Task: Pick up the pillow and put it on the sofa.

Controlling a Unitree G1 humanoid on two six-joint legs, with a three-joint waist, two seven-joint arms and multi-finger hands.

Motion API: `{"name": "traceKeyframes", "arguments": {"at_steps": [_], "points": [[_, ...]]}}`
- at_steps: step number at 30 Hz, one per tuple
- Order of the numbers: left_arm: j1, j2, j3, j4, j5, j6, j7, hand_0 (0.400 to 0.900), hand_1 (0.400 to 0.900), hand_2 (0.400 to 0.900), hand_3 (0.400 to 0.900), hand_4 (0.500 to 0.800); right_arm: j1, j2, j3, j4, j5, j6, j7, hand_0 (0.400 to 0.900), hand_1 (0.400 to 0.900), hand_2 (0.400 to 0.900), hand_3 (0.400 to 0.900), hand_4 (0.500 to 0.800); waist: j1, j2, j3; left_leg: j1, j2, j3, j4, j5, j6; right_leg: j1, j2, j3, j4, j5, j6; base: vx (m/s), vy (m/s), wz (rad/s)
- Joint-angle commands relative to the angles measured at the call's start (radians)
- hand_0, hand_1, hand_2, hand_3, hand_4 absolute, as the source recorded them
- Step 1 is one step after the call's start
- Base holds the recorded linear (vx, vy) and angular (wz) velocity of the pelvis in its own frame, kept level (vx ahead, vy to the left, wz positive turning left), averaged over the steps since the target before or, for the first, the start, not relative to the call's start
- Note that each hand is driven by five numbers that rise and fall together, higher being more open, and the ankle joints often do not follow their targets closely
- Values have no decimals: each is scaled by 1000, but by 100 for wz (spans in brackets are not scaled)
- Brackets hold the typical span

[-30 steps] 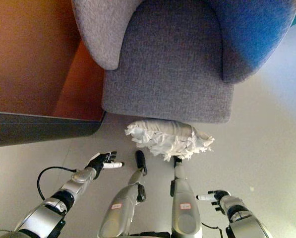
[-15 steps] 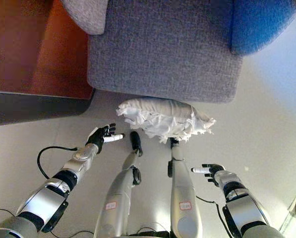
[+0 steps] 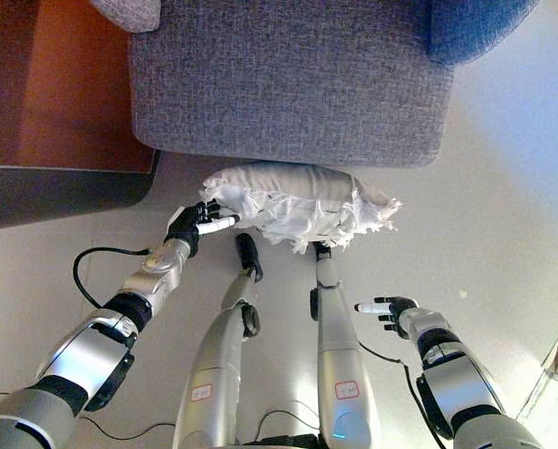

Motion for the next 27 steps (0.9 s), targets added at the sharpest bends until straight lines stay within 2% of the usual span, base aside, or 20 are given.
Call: {"name": "traceKeyframes", "arguments": {"at_steps": [1, 6, 10, 13, 17, 18, 19, 20, 23, 25, 27], "points": [[-34, 28, 23, -28, -12, -64, 27, 900, 900, 900, 900, 800, 17, -50, 52, 40, 20, 69, 21, 900, 900, 900, 900, 800, -5, 5, 8, -64, -30, -7, 137, -95, -46, -19, 62, -26, 31, -61, 14, 17, -17, -8], [-83, 19, 16, -24, -21, -65, 57, 900, 900, 900, 900, 800, -7, -37, 54, 45, 44, 83, 20, 900, 900, 900, 900, 800, -12, -1, 8, -53, -29, 0, 144, -101, -47, -8, 66, -27, 37, -66, 12, 32, -20, -7], [-129, 22, 19, -4, -35, -62, 67, 900, 900, 900, 900, 800, -27, -36, 57, 55, 50, 101, 51, 900, 900, 900, 900, 800, -19, -3, 8, -57, -23, 6, 166, -102, -49, -10, 68, -26, 57, -69, 9, 43, -4, -6], [-169, 33, 21, 7, -73, -44, 52, 900, 900, 900, 900, 800, -46, -33, 59, 70, 54, 114, 59, 900, 900, 900, 900, 800, -26, -2, 8, -63, -15, 11, 180, -106, -51, -17, 70, -21, 74, -75, 8, 34, -7, -5], [-193, 36, 15, -3, -79, -48, 50, 900, 900, 900, 900, 800, -54, -25, 58, 72, 62, 119, 48, 900, 900, 900, 900, 800, -29, -3, 8, -72, -9, 15, 186, -112, -51, -26, 72, -20, 82, -80, 8, 7, -15, -3], [-200, 39, 13, -3, -91, -49, 49, 865, 865, 865, 865, 779, -57, -25, 58, 75, 60, 118, 48, 900, 900, 900, 900, 800, -30, -4, 8, -74, -8, 14, 186, -113, -52, -29, 72, -20, 82, -80, 8, 1, -16, -3], [-202, 40, 13, -3, -96, -50, 48, 678, 678, 678, 678, 667, -58, -25, 58, 76, 60, 119, 46, 900, 900, 900, 900, 800, -30, -4, 8, -75, -8, 13, 186, -113, -52, -30, 72, -19, 82, -80, 8, -6, -12, -5], [-208, 40, 14, -5, -95, -56, 53, 400, 400, 400, 400, 500, -61, -23, 58, 77, 63, 118, 39, 900, 900, 900, 900, 800, -31, -4, 8, -77, -8, 12, 184, -114, -52, -32, 72, -19, 81, -82, 8, -17, -11, -6], [-204, 41, 7, -25, -96, -54, 26, 400, 400, 400, 400, 500, -60, -23, 57, 77, 72, 109, 28, 900, 900, 900, 900, 800, -28, -4, 8, -77, -10, 9, 178, -117, -53, -31, 70, -22, 70, -84, 9, -17, -9, -5], [-197, 40, -1, -43, -97, -56, 46, 400, 400, 400, 400, 500, -58, -20, 56, 72, 68, 109, 17, 900, 900, 900, 900, 800, -24, -4, 8, -75, -13, 8, 170, -114, -55, -26, 71, -25, 62, -83, 10, -16, -4, -6], [-197, 42, 0, -41, -95, -54, 40, 400, 400, 400, 400, 500, -59, -21, 58, 74, 65, 105, 12, 900, 900, 900, 900, 800, -23, -3, 8, -75, -14, 8, 168, -112, -57, -24, 72, -26, 59, -84, 9, -3, 5, -2]]}}
